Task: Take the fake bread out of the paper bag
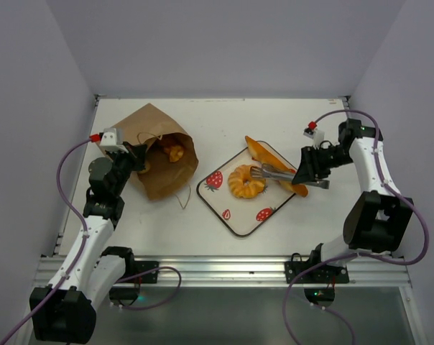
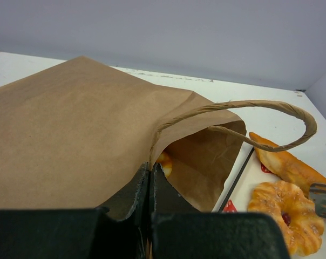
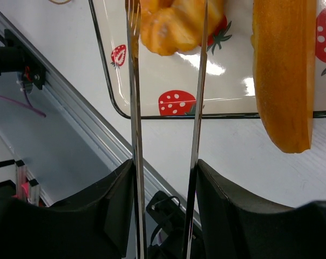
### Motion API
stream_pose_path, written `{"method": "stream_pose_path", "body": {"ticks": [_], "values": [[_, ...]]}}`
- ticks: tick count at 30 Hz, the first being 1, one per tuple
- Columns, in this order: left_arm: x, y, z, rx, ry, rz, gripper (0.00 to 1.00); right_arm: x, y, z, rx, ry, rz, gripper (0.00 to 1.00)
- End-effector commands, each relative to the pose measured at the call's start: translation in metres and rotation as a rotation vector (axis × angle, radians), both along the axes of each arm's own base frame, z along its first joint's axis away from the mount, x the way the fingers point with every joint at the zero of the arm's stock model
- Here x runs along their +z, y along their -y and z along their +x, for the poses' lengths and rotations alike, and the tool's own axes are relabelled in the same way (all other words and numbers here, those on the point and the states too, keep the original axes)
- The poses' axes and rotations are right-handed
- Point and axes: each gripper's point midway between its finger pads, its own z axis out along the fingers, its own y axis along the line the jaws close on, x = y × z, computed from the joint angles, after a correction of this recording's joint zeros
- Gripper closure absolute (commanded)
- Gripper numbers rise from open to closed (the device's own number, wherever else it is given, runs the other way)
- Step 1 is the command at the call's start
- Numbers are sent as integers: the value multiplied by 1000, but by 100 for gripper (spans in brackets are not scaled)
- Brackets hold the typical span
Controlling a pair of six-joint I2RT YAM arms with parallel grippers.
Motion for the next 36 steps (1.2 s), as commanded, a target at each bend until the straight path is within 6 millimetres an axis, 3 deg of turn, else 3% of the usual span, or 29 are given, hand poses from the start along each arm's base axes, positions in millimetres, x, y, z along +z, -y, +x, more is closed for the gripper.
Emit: {"method": "stream_pose_path", "body": {"ticks": [1,11,17,20,24,30,36], "values": [[13,-5,0,12,43,19,100,26,-5,3,13,87,38,51],[19,0,-1,-15,53,8,100,52,1,0,33,184,-17,52],[30,14,-2,-82,64,-47,100,72,-15,-8,98,257,8,53],[40,19,-2,-107,75,-76,100,72,-40,-14,159,268,18,54],[52,23,-2,-125,85,-115,100,74,-96,-14,271,337,63,54],[56,29,0,-142,78,-191,100,66,-165,-7,343,315,119,54],[57,32,0,-145,68,-278,100,62,-209,-3,411,247,132,54]]}}
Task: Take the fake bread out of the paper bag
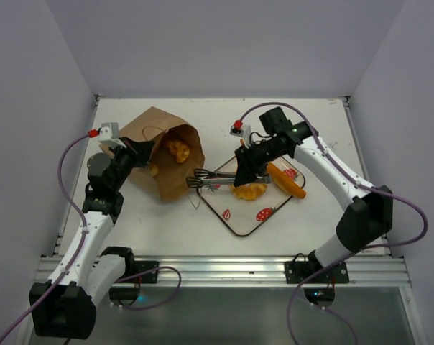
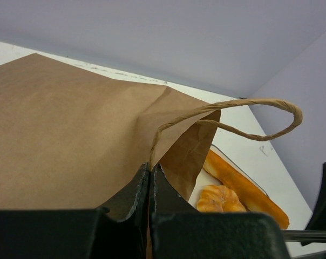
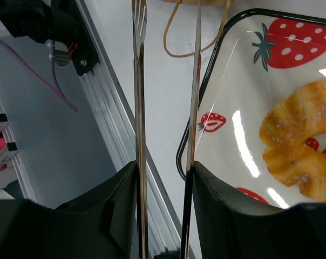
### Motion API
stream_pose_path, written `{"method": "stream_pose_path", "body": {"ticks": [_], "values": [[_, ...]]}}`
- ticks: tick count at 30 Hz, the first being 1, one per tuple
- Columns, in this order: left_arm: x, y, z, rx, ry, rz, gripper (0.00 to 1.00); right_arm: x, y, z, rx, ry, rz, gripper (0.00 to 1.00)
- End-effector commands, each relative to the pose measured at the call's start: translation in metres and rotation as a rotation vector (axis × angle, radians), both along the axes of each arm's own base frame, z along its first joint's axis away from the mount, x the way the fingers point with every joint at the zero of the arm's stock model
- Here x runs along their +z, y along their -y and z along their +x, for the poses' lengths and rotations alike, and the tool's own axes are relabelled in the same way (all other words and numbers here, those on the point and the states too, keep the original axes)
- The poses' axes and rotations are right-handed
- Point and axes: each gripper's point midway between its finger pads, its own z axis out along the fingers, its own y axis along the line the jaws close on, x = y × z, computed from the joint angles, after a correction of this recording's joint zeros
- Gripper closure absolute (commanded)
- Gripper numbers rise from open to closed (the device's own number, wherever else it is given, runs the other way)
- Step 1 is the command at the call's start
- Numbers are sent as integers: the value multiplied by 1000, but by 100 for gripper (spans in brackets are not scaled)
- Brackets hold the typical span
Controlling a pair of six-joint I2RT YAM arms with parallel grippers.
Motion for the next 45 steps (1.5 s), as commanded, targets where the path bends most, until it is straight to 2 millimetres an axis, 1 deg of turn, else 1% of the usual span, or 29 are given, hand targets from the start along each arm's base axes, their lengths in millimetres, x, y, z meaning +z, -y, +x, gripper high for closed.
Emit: {"method": "stream_pose_path", "body": {"ticks": [1,2,3,4,5,6,7,8,10,11,14,15,19,23,24,25,27,28,29,30,31,32,33,35,38,44,45], "values": [[38,6,0,-23,86,-122,100,20,-32,23,-40,31,42,54],[40,6,0,-19,94,-140,100,20,-40,28,-45,38,45,54],[35,6,0,-15,85,-159,100,18,-43,33,-60,39,38,54],[34,6,0,-9,74,-196,100,13,-46,42,-97,34,12,54],[37,4,0,1,87,-215,100,10,-49,48,-123,35,5,54],[32,4,0,6,77,-234,100,7,-50,52,-145,28,-2,54],[36,4,0,8,85,-271,100,3,-50,57,-182,17,-18,55],[36,3,1,17,85,-287,100,-3,-53,63,-199,15,-21,54],[32,2,3,29,70,-330,100,-8,-55,67,-227,-4,-32,54],[35,0,5,37,83,-345,100,-13,-54,72,-246,-6,-49,55],[34,-3,10,63,83,-390,100,-10,-57,83,-292,7,-50,54],[32,-5,11,72,80,-400,100,-5,-58,85,-302,14,-43,54],[34,-10,17,105,96,-426,100,2,-59,97,-368,23,-42,55],[41,-16,23,135,121,-426,100,1,-55,109,-420,52,-71,54],[42,-17,23,143,128,-426,100,2,-55,113,-428,55,-72,54],[44,-18,24,149,139,-427,100,-4,-57,115,-435,36,-80,54],[45,-20,27,160,146,-429,100,-6,-60,120,-442,28,-78,54],[46,-20,28,159,150,-432,100,-13,-62,122,-442,14,-86,54],[46,-20,29,157,149,-433,100,-15,-62,126,-446,15,-90,54],[45,-19,31,156,144,-435,100,-14,-63,130,-451,21,-88,54],[47,-19,32,152,150,-437,100,-16,-61,134,-464,19,-90,54],[45,-18,34,151,143,-437,100,-20,-62,140,-476,18,-89,54],[45,-18,34,151,143,-440,100,-18,-62,145,-488,22,-83,54],[46,-18,36,149,150,-443,100,-21,-59,155,-510,19,-74,54],[43,-16,40,136,144,-448,100,-25,-61,164,-525,9,-56,54],[40,-6,44,83,134,-463,100,-32,-75,173,-505,-35,-18,54],[40,-4,44,72,133,-461,100,-38,-77,174,-506,-52,-18,54]]}}
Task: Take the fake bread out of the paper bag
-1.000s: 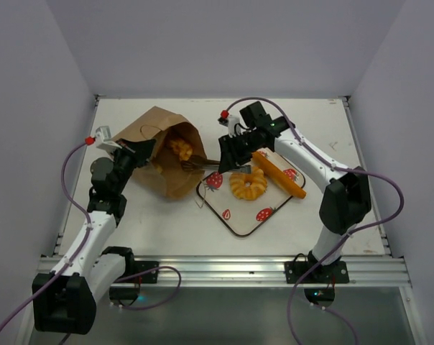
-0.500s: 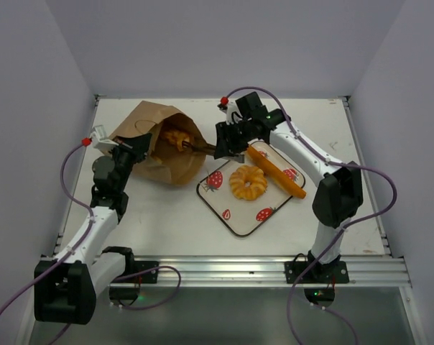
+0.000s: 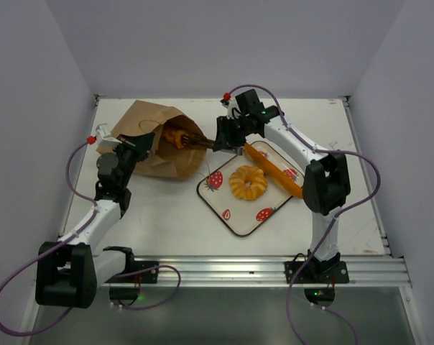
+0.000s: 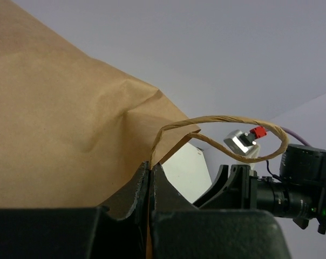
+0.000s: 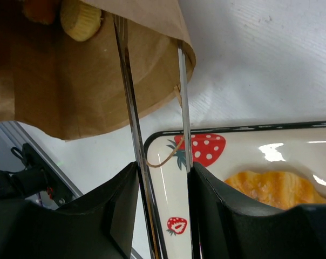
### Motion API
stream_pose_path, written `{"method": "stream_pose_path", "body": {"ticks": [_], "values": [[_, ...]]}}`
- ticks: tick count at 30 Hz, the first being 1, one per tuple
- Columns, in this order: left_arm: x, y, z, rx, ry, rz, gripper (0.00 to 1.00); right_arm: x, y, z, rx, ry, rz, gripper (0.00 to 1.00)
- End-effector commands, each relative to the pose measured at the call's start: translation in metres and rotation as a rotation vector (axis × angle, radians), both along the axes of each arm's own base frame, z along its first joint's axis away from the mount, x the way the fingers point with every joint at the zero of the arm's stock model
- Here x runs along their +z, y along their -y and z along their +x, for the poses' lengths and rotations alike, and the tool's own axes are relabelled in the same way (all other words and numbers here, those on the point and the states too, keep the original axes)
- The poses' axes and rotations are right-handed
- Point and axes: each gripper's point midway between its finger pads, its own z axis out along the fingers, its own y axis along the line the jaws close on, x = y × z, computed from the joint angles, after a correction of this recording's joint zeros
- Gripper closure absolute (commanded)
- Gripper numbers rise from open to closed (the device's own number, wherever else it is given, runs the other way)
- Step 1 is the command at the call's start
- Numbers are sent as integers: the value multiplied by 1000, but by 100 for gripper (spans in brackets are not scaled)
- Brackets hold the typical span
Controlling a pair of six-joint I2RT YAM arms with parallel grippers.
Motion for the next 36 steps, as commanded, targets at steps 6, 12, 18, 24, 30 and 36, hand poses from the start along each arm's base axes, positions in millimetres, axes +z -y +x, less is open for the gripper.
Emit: {"method": "stream_pose_path", "body": {"ticks": [6,12,18,24,30,36], "values": [[58,17,0,-101,192,1,100,8,-24,28,-34,25,102,55],[61,22,-2,-132,201,11,100,1,-32,37,-58,8,137,55],[62,23,-3,-140,201,30,100,7,-42,31,-37,-23,211,58],[55,23,-1,-139,187,27,100,36,-51,25,-26,9,349,62],[57,22,-2,-133,188,32,100,26,-49,25,-38,-20,320,64],[52,18,2,-108,177,69,100,18,-40,12,-7,-32,272,60]]}}
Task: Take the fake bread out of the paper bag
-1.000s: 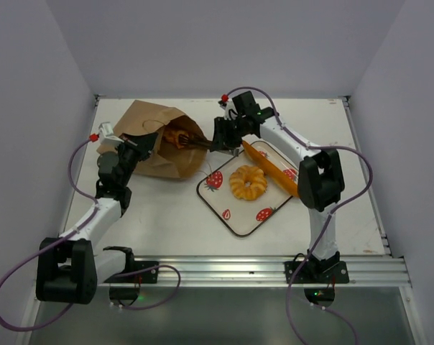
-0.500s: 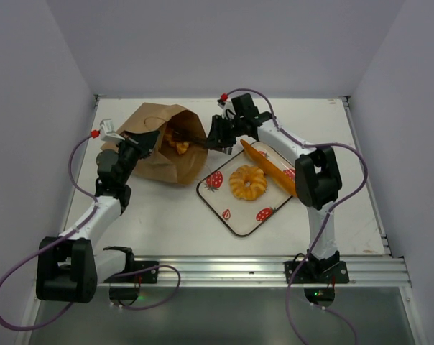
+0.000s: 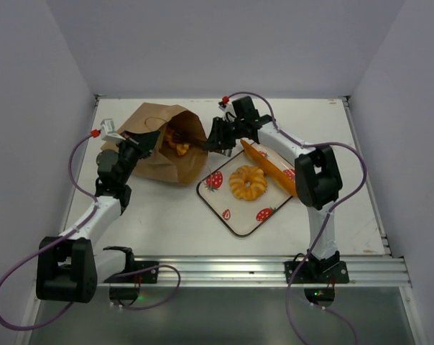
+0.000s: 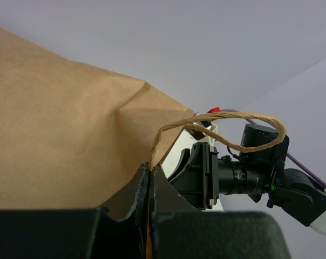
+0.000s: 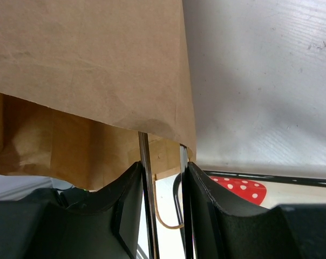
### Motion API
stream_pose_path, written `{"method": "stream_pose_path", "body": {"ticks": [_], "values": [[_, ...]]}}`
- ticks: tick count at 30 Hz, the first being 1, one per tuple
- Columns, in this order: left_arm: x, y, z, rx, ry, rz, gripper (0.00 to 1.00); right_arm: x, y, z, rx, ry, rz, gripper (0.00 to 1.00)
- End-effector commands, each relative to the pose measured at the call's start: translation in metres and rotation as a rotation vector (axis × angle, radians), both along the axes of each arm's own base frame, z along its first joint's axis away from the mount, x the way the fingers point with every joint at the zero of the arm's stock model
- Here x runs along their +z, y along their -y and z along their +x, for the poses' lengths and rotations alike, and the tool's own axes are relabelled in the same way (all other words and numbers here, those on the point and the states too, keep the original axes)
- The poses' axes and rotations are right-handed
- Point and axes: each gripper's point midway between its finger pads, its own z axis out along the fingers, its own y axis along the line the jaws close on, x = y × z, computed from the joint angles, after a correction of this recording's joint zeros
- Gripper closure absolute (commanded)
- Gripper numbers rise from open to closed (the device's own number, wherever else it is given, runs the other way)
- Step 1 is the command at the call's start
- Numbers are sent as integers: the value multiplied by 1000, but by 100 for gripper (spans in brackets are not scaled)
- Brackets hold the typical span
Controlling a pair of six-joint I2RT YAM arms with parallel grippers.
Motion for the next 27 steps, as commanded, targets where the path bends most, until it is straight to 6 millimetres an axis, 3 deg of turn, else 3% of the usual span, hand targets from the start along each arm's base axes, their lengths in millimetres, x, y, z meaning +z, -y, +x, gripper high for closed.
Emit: {"method": "stream_pose_path", "body": {"ticks": [1,3,7,11,14,22,27], "values": [[41,-1,3,8,135,22,100,41,4,-11,43,71,46,61],[40,-2,4,9,135,27,100,41,6,-13,49,75,42,62],[36,-4,8,24,127,49,100,45,11,-16,56,61,59,86],[31,-8,10,44,118,91,100,59,20,-18,53,63,89,100],[29,-10,11,55,116,104,100,66,28,-22,73,45,118,100],[18,-15,16,77,93,140,100,91,48,-58,180,94,122,100],[12,-24,20,116,78,176,100,98,72,-73,200,97,116,100]]}}
